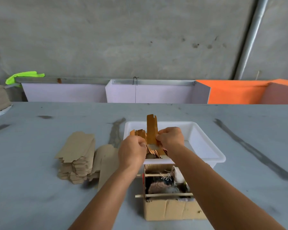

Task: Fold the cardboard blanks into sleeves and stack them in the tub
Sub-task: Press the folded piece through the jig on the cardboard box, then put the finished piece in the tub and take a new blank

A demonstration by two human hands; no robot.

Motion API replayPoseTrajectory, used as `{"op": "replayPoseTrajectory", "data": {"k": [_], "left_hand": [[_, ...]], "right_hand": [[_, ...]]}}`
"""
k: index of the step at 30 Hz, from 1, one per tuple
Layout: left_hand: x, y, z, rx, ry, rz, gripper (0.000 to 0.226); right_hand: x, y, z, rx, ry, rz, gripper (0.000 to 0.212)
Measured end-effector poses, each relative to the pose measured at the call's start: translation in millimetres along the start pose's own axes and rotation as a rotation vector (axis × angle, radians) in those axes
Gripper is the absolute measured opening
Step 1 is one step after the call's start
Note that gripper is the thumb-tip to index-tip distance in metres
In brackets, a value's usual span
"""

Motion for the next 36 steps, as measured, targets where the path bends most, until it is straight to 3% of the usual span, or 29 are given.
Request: {"op": "replayPoseTrajectory", "data": {"k": [3, 7, 12, 17, 21, 25, 31, 36], "left_hand": [[5, 3, -4, 0.045, 0.096, -0.005, 0.023], [7, -2, -9, 0.105, 0.13, -0.013, 0.025], [4, -4, -9, 0.14, 0.159, -0.034, 0.021], [-10, -12, -16, 0.112, 0.156, 0.062, 0.027], [-25, -19, -27, 0.01, 0.088, 0.169, 0.038], [-43, -29, -42, -0.173, -0.025, 0.255, 0.05], [-62, -52, -65, -0.257, -0.023, 0.366, 0.049], [-68, -70, -76, -0.298, -0.058, 0.403, 0.044]], "right_hand": [[2, 27, 8, 0.002, -0.079, 0.042, 0.01], [3, 47, 24, 0.03, -0.212, 0.057, 0.016], [14, 53, 30, 0.023, -0.409, -0.053, 0.018], [26, 21, 13, -0.286, -0.751, -0.061, 0.017], [43, -29, 0, -0.637, -0.608, -0.177, 0.019], [57, -67, 0, -0.814, -0.595, -0.328, 0.028], [78, -104, 2, -1.151, -1.051, -0.456, 0.019], [100, -121, 25, -1.086, -1.287, -0.448, 0.026]]}}
Point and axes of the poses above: each hand's wrist, its own y-axis towards the middle knuckle, its own x-axis out of the palm, z = x × y, the point moved 1 cm from there along y, towards the middle knuckle, and after that the axes turned 1 degree about y, right-handed, at the moved point
